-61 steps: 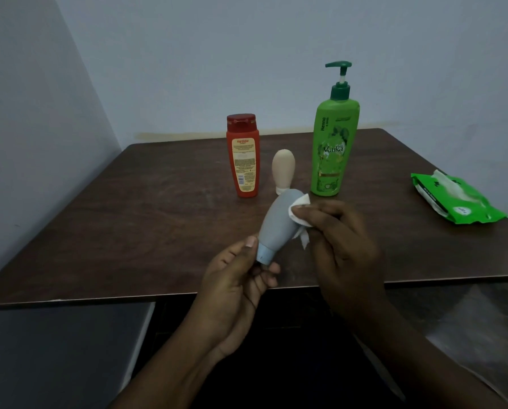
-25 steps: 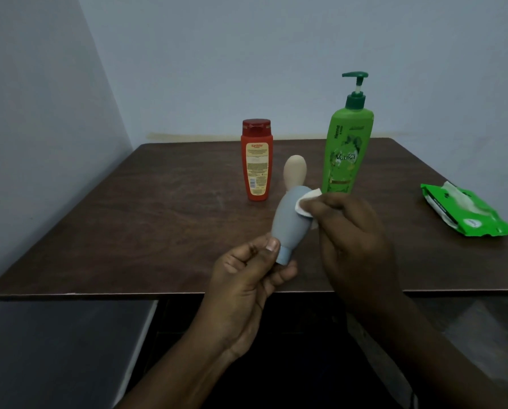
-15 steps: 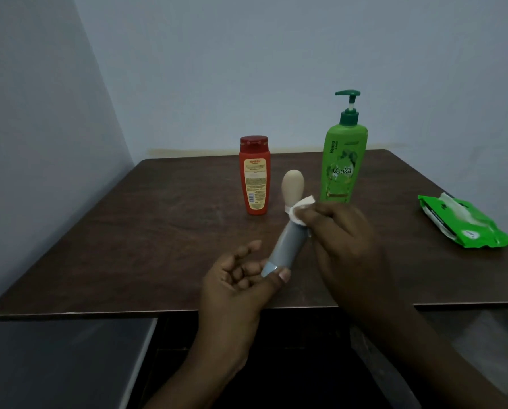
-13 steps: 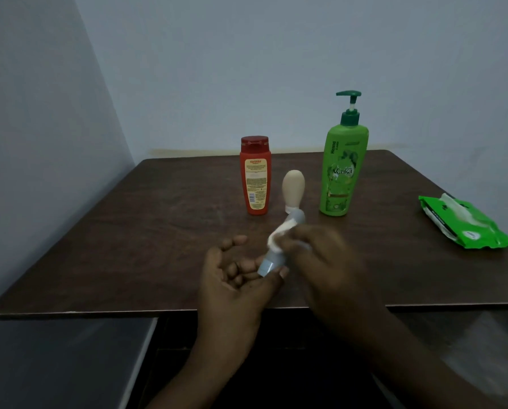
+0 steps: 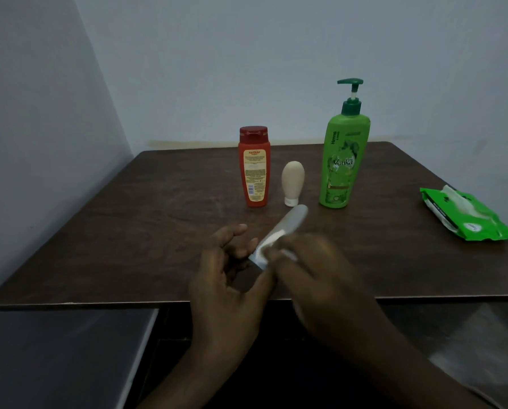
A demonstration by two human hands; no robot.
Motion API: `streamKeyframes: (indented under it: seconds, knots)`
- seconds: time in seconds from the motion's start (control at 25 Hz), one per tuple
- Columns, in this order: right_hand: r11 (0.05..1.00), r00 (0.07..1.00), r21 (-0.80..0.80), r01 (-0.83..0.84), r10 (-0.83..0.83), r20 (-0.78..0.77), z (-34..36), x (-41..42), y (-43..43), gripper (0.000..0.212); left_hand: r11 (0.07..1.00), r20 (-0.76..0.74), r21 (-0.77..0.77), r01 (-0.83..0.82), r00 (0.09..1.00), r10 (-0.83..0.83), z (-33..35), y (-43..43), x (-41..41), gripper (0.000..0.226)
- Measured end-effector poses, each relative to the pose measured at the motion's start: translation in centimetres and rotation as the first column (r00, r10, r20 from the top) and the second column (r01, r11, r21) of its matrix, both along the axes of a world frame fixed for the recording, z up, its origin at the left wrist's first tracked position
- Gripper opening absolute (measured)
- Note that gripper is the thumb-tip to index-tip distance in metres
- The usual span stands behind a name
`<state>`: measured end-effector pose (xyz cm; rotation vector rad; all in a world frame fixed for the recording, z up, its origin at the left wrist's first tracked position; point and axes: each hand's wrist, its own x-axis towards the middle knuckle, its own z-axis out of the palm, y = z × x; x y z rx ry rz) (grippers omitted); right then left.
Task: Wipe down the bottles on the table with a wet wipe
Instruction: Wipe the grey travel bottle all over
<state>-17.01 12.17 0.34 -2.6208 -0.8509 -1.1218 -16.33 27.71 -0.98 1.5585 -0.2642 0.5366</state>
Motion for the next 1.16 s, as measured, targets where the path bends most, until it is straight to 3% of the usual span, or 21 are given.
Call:
streamKeyframes:
  seconds: [0.16,0.32,0.52,0.64,0.68,0.8,0.96,1.08,1.16]
  knots:
    - [0.963,0.984,0.21,0.172,-0.176,0.0,1.9,2.5,-2.2,0.033,0.977,0.159,0.199,-0.081,0.986,0.05,-0.1,0.2,0.0,0.084]
    - [0.998,0.995,-0.054,0.032,-0.026,0.096,0.3,-0.1,-0.6,0.034,0.935,0.269,0.328,-0.134,0.962,0.044,-0.5,0.9,0.2,0.094]
    - [0.994,0.997,0.096,0.06,-0.064,0.036,0.7,2.4,-4.0,0.036,0.87,0.51,0.445,-0.211,0.859,-0.053,-1.4,1.0,0.9,0.08]
    - [0.995,0.99,-0.069,-0.075,0.082,0.111,-0.5,0.9,-2.8,0.033,0.828,0.655,0.493,-0.268,0.741,-0.15,-1.8,1.4,1.9,0.077]
    - [0.993,0.992,-0.091,-0.08,0.088,0.091,-0.5,1.2,-3.3,0.033,0.815,0.673,0.506,-0.283,0.72,-0.168,-1.9,1.6,2.3,0.077]
    - [0.998,0.998,0.058,-0.038,0.036,0.042,1.1,2.8,-4.7,0.037,0.781,0.678,0.547,-0.301,0.707,-0.203,-2.7,1.8,2.9,0.071]
    - [0.989,0.991,-0.096,-0.117,0.122,0.052,0.1,1.5,-4.0,0.033,0.77,0.678,0.573,-0.281,0.691,-0.252,-3.5,2.1,3.0,0.062]
    - [0.995,0.998,0.089,-0.046,0.049,-0.03,1.0,2.9,-6.0,0.042,0.774,0.66,0.573,-0.268,0.711,-0.243,-3.6,2.0,3.1,0.051]
    - [0.993,0.997,0.106,-0.044,0.049,-0.053,1.0,2.4,-5.4,0.041,0.769,0.667,0.573,-0.285,0.708,-0.234,-4.0,1.7,2.9,0.047]
